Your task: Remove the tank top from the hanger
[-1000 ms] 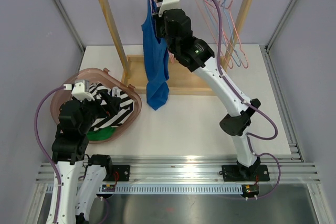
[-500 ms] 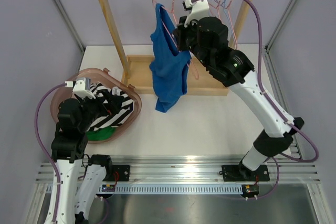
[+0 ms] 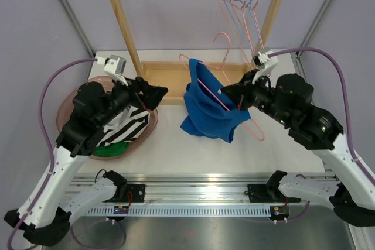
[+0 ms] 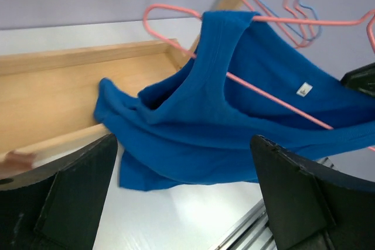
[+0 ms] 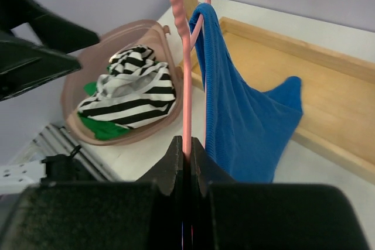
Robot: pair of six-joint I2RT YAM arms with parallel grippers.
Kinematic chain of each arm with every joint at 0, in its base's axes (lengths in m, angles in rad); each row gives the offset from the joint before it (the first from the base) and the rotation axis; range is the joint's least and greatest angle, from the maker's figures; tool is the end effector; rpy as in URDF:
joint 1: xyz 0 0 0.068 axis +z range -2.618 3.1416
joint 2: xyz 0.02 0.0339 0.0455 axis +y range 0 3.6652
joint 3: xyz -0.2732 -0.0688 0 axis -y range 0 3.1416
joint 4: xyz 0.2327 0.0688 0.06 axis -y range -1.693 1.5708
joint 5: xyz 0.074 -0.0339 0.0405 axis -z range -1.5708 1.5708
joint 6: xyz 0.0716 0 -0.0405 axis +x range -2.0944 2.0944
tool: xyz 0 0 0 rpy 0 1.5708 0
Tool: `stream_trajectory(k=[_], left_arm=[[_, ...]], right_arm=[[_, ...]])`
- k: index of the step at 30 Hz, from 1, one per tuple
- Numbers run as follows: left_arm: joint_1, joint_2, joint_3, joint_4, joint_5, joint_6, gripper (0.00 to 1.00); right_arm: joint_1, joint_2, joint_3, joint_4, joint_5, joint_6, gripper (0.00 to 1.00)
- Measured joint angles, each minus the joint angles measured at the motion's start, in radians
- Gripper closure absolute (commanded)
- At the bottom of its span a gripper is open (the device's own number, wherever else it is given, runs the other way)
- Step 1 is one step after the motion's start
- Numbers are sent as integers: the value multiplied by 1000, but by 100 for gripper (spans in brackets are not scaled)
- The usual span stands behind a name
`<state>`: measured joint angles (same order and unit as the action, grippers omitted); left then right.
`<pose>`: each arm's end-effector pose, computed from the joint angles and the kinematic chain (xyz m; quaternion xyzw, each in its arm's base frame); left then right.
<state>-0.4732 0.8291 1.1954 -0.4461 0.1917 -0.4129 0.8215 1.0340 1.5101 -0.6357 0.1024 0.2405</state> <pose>0.1496 -0.0919 0.4428 0.0869 0.7291 -0.3530 0.5799 0.1436 0.1436 0.4852 -0.1860 0.7379 0.2944 0.5782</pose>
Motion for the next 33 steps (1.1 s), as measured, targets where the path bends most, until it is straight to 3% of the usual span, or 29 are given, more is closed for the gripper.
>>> stream_trajectory(k=[8, 11, 12, 15, 16, 19, 25, 28, 33], left_arm=[[-443, 227, 140, 71, -281, 139, 3], [-544, 295, 176, 91, -373, 198, 9], [-562, 316, 188, 95, -398, 212, 17], [-574, 363, 209, 108, -465, 238, 40], [-574, 371, 210, 108, -486, 246, 60], [-571, 382, 210, 106, -540, 265, 86], [-579, 381, 210, 105, -594, 277, 84], [-579, 378, 209, 102, -636, 279, 100], [-541, 375, 210, 55, -730, 231, 100]], right_arm=[[0, -206, -67, -57, -114, 97, 100], [0, -232, -61, -82, -153, 118, 100], [0, -235, -60, -93, -166, 124, 100], [0, -236, -60, -124, -195, 132, 100], [0, -236, -60, -134, -198, 134, 100], [0, -242, -58, -156, -194, 134, 100], [0, -261, -57, -179, -151, 129, 100], [0, -261, -57, -188, -144, 119, 100], [-1, -291, -78, -191, -185, 59, 100]])
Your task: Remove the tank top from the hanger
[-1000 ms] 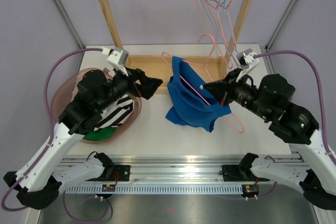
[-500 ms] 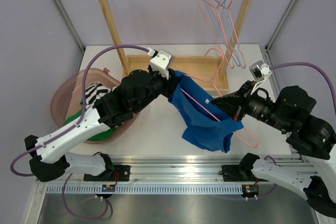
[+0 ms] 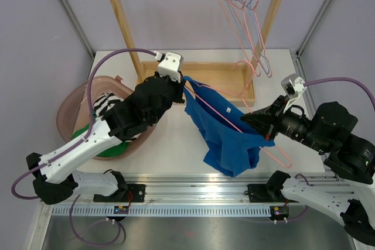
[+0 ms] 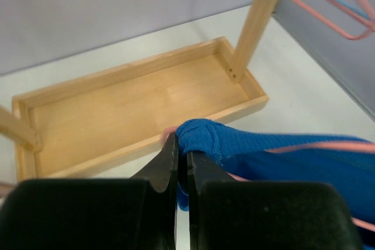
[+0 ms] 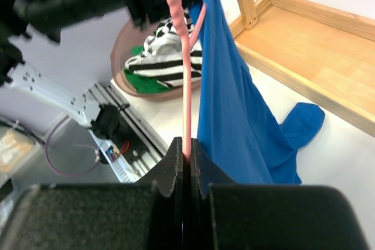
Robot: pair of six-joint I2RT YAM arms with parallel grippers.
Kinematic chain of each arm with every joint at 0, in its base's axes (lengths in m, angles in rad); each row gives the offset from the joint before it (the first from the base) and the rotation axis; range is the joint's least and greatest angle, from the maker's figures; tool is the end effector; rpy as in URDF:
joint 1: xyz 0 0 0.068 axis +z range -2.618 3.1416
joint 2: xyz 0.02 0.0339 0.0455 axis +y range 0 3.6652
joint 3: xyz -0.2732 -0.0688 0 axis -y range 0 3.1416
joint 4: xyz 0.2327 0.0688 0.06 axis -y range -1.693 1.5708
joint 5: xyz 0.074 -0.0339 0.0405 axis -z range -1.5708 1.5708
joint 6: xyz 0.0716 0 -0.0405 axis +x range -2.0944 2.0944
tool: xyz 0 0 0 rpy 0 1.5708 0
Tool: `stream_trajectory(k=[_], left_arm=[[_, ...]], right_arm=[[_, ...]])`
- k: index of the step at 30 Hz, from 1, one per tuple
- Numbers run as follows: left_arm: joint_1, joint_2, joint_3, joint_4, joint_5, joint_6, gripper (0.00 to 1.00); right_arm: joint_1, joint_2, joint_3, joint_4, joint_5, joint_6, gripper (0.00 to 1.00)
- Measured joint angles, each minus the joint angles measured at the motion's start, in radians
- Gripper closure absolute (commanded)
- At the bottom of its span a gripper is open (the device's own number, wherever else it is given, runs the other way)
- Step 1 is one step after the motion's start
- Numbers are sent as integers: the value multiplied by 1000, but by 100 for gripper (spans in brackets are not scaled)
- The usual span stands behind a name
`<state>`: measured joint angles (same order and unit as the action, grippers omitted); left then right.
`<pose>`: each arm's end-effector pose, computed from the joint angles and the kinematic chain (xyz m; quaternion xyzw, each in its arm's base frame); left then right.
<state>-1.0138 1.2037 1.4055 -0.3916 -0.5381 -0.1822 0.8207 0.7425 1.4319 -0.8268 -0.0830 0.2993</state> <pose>0.1744 -0.2106 0.4484 0.1453 0.7483 -0.1763 0.6228 0.0666 0.0802 0.4726 -0.2205 0.7209 0.3751 0.5395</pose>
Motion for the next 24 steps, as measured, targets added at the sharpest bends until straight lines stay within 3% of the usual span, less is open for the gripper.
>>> stream_trajectory(k=[7, 11, 15, 20, 24], left_arm=[[211, -41, -23, -99, 38, -175, 100], [237, -94, -64, -90, 172, -225, 100], [255, -176, -229, 42, 383, -234, 100], [217, -253, -433, 223, 671, -233, 100], [77, -245, -470, 321, 859, -199, 100]], right_arm=[[-1, -136, -92, 14, -72, -78, 100], [-1, -196, -148, 84, -98, -106, 100], [-1, -294, -302, 235, -93, -113, 100], [-1, -381, -523, 525, -23, -100, 100], [-2, -406, -686, 849, 16, -85, 100]])
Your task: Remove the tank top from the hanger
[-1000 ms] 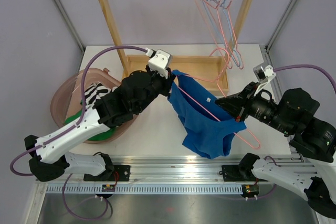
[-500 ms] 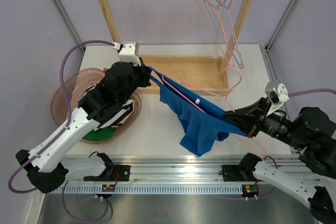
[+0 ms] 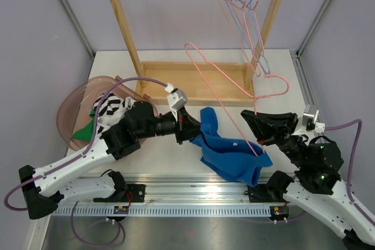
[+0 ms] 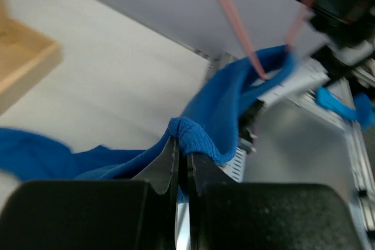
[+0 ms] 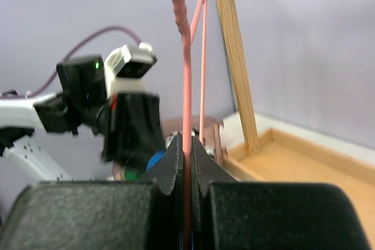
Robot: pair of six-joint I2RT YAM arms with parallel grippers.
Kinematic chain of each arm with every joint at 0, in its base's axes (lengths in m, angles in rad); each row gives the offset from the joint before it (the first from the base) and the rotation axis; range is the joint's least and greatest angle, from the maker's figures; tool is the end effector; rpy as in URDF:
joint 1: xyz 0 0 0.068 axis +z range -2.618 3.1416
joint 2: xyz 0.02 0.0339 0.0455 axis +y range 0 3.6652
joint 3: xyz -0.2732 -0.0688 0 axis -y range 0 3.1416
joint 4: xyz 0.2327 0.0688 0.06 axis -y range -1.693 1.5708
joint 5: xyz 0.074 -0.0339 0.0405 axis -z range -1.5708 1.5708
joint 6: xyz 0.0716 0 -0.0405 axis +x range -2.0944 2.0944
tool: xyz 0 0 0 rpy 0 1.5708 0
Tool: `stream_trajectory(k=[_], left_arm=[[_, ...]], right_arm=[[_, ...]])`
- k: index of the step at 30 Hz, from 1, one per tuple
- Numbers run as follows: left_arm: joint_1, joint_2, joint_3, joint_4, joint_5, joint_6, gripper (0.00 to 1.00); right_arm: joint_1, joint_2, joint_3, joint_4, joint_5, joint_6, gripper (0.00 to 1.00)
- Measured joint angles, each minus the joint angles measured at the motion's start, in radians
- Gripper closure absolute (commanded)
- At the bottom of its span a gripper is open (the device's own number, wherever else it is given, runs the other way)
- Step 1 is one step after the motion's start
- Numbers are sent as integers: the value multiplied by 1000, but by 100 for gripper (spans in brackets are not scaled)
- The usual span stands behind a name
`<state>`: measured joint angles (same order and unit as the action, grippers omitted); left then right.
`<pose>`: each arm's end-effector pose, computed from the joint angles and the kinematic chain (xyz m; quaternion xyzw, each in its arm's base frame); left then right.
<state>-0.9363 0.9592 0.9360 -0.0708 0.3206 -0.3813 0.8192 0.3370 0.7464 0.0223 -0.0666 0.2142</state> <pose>0.1232 -0.2054 0.3784 0.3033 0.6727 -0.5001 0.4532 0.0538 0.0645 0.4124 -0.1873 0.5061 0.4314 0.7229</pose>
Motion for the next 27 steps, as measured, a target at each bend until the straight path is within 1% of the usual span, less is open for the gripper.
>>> stream_trajectory(k=[3, 5, 6, 8, 9, 11, 12, 14, 15, 16, 17, 18, 20, 21, 24, 27], left_arm=[[-79, 33, 0, 53, 117, 26, 100], [-125, 66, -3, 69, 158, 47, 100], [-148, 82, -5, 64, 159, 57, 100], [-181, 103, -14, 50, 124, 69, 100], [-199, 111, -16, 21, 81, 71, 100], [-208, 115, -19, -23, -33, 68, 100], [-208, 116, -19, -50, -106, 64, 98], [-206, 116, -19, -107, -255, 47, 87], [-204, 116, -20, -135, -314, 40, 85], [-203, 116, -20, -154, -357, 31, 79], [-203, 116, -20, -177, -398, 24, 72], [-203, 116, -21, -194, -430, 16, 55], [-203, 114, -21, -230, -485, 3, 43], [-203, 112, -21, -247, -508, -6, 30], [-203, 93, -20, -299, -561, -20, 16], [-205, 58, -10, -368, -616, -33, 8]], right_arm=[[0, 3, -137, 307, 3, 10, 100], [0, 19, -213, 496, 6, 14, 100], [0, 29, -233, 549, 15, 14, 100], [0, 47, -233, 579, 41, 9, 100], [0, 53, -217, 563, 68, 4, 100], [0, 70, -138, 452, 142, -2, 100], [0, 84, -82, 379, 187, -5, 100], [0, 132, 44, 253, 275, -10, 100], [0, 152, 95, 200, 314, -10, 100], [0, 171, 140, 144, 346, -9, 100], [0, 188, 169, 104, 374, -9, 100], [0, 213, 208, 45, 415, -8, 100], [0, 271, 275, -48, 472, -9, 100], [0, 310, 315, -98, 498, -9, 100], [-1, 453, 457, -243, 554, -21, 100], [-1, 580, 598, -340, 581, -39, 100]])
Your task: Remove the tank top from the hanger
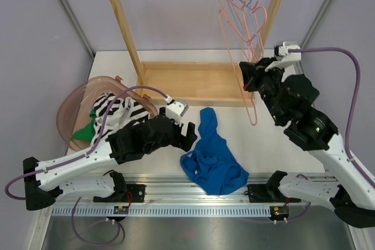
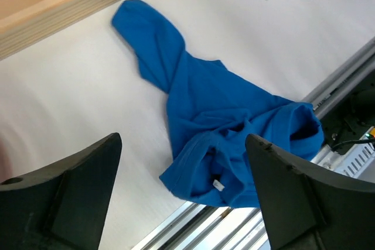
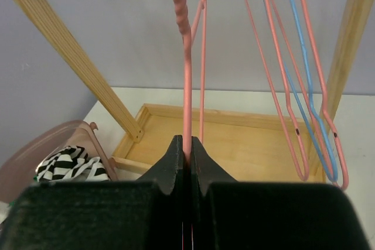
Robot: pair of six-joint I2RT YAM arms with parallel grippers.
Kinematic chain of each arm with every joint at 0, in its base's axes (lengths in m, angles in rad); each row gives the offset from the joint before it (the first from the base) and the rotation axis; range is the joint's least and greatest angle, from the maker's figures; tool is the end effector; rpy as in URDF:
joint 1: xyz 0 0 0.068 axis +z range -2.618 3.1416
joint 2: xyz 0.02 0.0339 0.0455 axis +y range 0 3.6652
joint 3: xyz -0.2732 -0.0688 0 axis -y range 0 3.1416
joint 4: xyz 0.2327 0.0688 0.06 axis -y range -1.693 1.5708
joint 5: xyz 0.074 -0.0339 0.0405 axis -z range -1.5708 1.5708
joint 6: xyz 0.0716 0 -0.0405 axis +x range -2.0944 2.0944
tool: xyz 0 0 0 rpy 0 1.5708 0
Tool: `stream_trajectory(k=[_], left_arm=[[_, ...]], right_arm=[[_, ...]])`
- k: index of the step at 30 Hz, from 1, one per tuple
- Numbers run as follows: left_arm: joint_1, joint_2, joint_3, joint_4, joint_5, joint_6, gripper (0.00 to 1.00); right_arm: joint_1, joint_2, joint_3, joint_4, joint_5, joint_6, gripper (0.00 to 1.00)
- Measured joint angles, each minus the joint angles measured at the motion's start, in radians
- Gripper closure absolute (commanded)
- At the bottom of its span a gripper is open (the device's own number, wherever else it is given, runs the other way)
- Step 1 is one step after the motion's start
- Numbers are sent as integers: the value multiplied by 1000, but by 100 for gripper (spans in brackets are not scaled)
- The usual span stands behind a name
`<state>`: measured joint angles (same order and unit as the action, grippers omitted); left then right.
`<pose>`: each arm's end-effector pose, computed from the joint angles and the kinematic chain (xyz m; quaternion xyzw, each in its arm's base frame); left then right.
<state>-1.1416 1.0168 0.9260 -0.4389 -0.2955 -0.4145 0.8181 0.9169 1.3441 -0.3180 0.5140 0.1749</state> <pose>0.1173 -0.2063 0.3125 0.2367 0.8280 -0.2543 0.4400 0.1462 0.1046 0.4962 -0.0245 0.6723 0.1939 0.7140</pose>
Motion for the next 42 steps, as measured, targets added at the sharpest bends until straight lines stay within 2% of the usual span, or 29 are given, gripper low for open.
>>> stream_trajectory(k=[2, 5, 14, 21, 28, 29, 31, 32, 37, 40, 41, 42], left_arm=[[-3, -22, 17, -46, -35, -3, 1], [-4, -63, 54, -135, -96, -11, 1], [-5, -188, 113, -356, -253, -8, 1], [-5, -254, 110, -383, -267, -2, 1], [-7, -217, 101, -381, -264, -2, 1], [-7, -210, 98, -379, -262, -2, 1], [-7, -199, 95, -376, -258, -2, 1], [-7, -195, 95, -374, -257, -2, 1], [-7, -154, 82, -306, -220, -1, 1], [-7, -102, 40, -220, -177, -1, 1], [-7, -82, 29, -197, -164, -1, 1], [-7, -53, 18, -171, -145, 0, 1]], right_arm=[[-1, 87, 97, -55, 8, -16, 100], [-33, 227, 274, -142, -11, -32, 100], [-230, 524, 592, -267, -143, -30, 100], [-316, 724, 820, -340, -232, -30, 100], [-358, 828, 916, -388, -282, -25, 100], [-359, 829, 911, -391, -288, -23, 93], [-360, 824, 894, -390, -293, -16, 86], [-360, 818, 883, -390, -294, -14, 75], [-361, 780, 852, -395, -297, 7, 43], [-361, 735, 836, -404, -306, 14, 17], [-361, 710, 822, -407, -318, 15, 14], [-361, 680, 805, -409, -330, 14, 1]])
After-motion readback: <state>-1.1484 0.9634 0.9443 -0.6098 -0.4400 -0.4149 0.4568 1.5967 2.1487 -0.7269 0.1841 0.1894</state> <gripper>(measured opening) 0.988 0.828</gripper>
